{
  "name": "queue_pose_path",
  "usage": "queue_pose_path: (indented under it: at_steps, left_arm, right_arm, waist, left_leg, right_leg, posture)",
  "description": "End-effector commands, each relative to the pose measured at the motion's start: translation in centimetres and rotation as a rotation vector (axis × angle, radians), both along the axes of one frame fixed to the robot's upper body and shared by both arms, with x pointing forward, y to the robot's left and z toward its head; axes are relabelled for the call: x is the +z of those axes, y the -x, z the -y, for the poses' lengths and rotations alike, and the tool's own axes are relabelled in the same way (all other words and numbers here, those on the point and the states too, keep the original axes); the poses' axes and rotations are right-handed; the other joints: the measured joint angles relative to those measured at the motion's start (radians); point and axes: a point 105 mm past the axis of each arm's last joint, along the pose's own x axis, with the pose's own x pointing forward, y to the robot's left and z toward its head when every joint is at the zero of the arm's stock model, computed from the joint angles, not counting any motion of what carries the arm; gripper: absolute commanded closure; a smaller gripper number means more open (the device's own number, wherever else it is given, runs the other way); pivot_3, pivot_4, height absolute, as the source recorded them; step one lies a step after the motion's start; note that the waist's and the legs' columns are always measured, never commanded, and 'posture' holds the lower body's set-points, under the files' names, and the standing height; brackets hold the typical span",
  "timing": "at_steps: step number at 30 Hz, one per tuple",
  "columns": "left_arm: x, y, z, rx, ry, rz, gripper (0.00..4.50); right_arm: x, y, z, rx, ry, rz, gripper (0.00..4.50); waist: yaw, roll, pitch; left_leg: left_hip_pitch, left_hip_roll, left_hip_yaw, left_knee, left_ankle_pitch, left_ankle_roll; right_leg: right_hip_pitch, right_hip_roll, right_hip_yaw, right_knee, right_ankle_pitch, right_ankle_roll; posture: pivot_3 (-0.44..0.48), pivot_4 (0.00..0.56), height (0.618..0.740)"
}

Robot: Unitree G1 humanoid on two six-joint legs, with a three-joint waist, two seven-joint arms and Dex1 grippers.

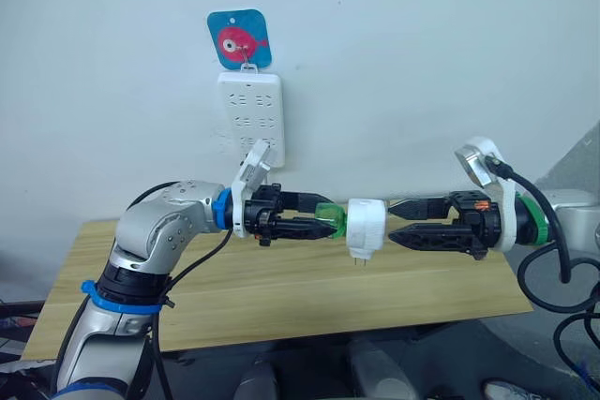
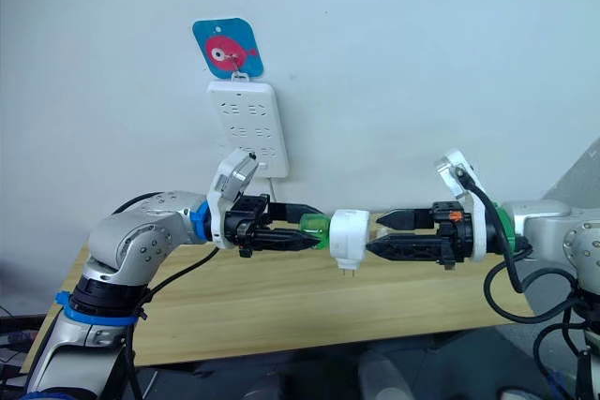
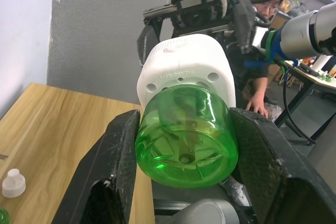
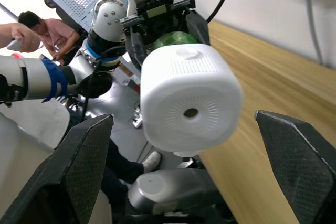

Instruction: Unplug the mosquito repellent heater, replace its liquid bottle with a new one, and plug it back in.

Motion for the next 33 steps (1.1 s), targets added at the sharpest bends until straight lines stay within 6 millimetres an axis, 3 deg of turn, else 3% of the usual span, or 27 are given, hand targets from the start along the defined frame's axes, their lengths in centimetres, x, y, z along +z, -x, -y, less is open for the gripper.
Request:
queue_pose_path:
  at_steps: [1, 15, 25, 33]
  left_arm:
    - [0.5, 0.3, -0.1, -0.019, 0.007, 0.050, 2.17]
    - [0.8, 0.5, 0.3, -0.029, 0.020, 0.057, 2.18]
    - [0.9, 0.4, 0.2, -0.011, 0.009, 0.056, 2.21]
    - [1.2, 0.1, 0.3, 0.005, 0.015, 0.052, 2.21]
  right_arm:
    - [1.1, 0.8, -0.9, 0.052, -0.033, 0.023, 0.00]
    - [-0.5, -0.3, -2.0, 0.030, -0.009, 0.011, 0.00]
    - [-0.7, -1.2, -1.6, -0.012, -0.008, 0.034, 0.00]
    - [-0.6, -1.5, -0.2, -0.059, -0.017, 0.019, 0.00]
  waist:
    - [0.000, 0.000, 0.000]
    - [0.000, 0.000, 0.000]
    - [0.001, 0.000, 0.000]
    - [0.001, 0.000, 0.000]
  left_leg:
    - [0.000, 0.000, 0.000, 0.000, 0.000, 0.000]
    - [0.000, 0.000, 0.000, 0.000, 0.000, 0.000]
    - [0.000, 0.000, 0.000, 0.000, 0.000, 0.000]
    - [0.000, 0.000, 0.000, 0.000, 0.000, 0.000]
  right_leg:
    - [0.000, 0.000, 0.000, 0.000, 0.000, 0.000]
    - [0.000, 0.000, 0.000, 0.000, 0.000, 0.000]
    - [0.000, 0.000, 0.000, 0.000, 0.000, 0.000]
    - [0.000, 0.000, 0.000, 0.000, 0.000, 0.000]
  posture:
    - [-0.218, 0.064, 0.733]
    - [-0.211, 0.063, 0.733]
    - [-0.205, 0.064, 0.733]
    - [-0.213, 0.064, 0.733]
